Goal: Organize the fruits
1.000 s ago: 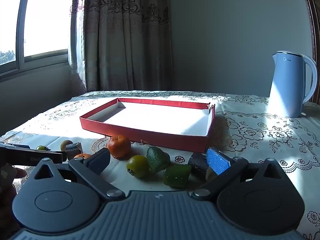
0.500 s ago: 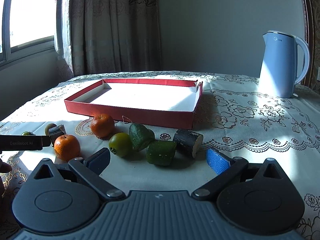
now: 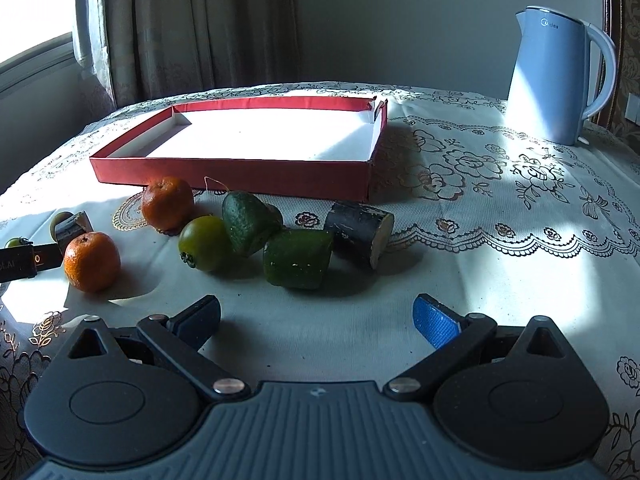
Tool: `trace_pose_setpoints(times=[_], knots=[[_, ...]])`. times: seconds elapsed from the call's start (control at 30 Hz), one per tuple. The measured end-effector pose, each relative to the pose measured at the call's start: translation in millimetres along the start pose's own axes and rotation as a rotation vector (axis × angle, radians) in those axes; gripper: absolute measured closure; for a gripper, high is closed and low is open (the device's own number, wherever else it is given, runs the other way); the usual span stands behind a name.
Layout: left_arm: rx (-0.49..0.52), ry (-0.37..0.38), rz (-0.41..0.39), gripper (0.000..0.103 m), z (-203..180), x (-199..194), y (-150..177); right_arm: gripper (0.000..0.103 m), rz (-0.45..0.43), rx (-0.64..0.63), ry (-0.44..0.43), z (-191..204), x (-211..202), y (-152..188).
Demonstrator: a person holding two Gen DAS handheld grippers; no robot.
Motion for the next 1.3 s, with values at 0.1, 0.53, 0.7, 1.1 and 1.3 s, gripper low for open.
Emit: trace_pose_setpoints(times=[0.1,0.53,0.7,1.1,1.3], knots=[[0.000,0.000,-0.001,0.000,0.0,-0.1,-0.1,0.000,-0.007,0.006,-0.005,0.7,0.5,-0.2],[0.005,-0.003,-0.006,0.000,-0.5,-0.6,1.7,0.000,-0.018,0.004,-0.005,-0.9,-0.8,-1.5],[0.005,-0.003,-0.004,0.000,-0.7,-0.4,1.7,0.000,-0.018,-0.001,0.000,-1.2,-0.9,-1.4],[0.056,-0.056,-0.048,0.000,-6.4,-10.6,1.2,0.000,-0.021,-0.010,0.028,0.0,-2.2,-1.8],[0.070,-0.008,-0.012,0.000,-25.8,-18.8,11.8,0.000,-0.040,0.025,0.000,8.2,-3.7,-2.2]])
Point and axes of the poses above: each gripper's, at about its wrist camera, not at the fingertips, and x roughly the way its jaws point, z to its left, y to its underside, the point moved 9 cm from there along x, roughly the way its jaws point, and after that the axes turned 8 degrees about -y, right-handed, at the moved point
